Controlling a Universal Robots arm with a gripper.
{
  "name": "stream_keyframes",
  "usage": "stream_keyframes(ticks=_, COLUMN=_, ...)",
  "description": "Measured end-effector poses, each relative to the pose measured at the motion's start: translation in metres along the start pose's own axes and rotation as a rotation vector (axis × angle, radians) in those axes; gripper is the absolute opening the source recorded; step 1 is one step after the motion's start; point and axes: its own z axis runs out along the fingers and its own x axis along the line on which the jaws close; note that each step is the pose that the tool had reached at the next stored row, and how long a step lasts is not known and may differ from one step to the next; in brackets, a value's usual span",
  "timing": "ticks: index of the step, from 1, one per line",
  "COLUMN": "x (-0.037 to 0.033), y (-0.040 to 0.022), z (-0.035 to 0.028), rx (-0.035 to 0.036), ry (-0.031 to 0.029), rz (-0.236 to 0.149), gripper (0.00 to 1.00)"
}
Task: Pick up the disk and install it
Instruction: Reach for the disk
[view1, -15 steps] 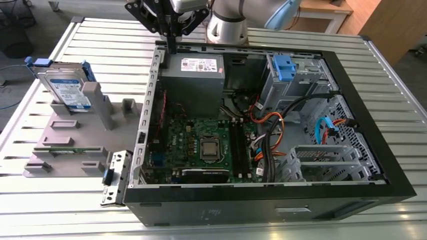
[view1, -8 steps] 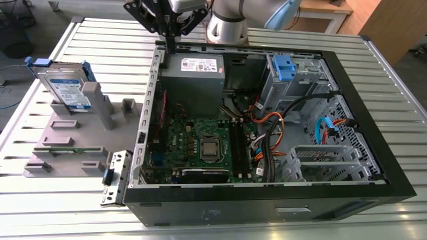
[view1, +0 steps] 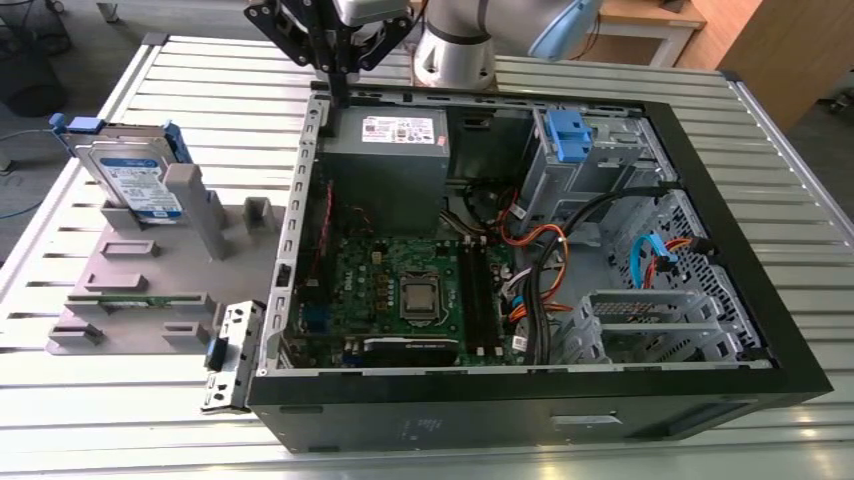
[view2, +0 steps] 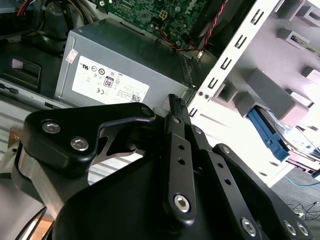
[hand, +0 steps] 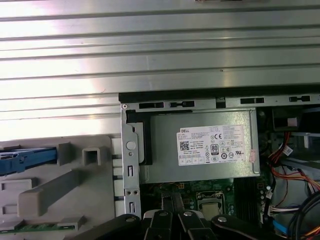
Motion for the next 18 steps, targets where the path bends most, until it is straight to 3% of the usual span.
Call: stream_keyframes(ticks=18, x=0.0084, y=-0.0006, z=0.0001, rx=0.0000, ry=0.0000, rz=0.000, gripper=0.11)
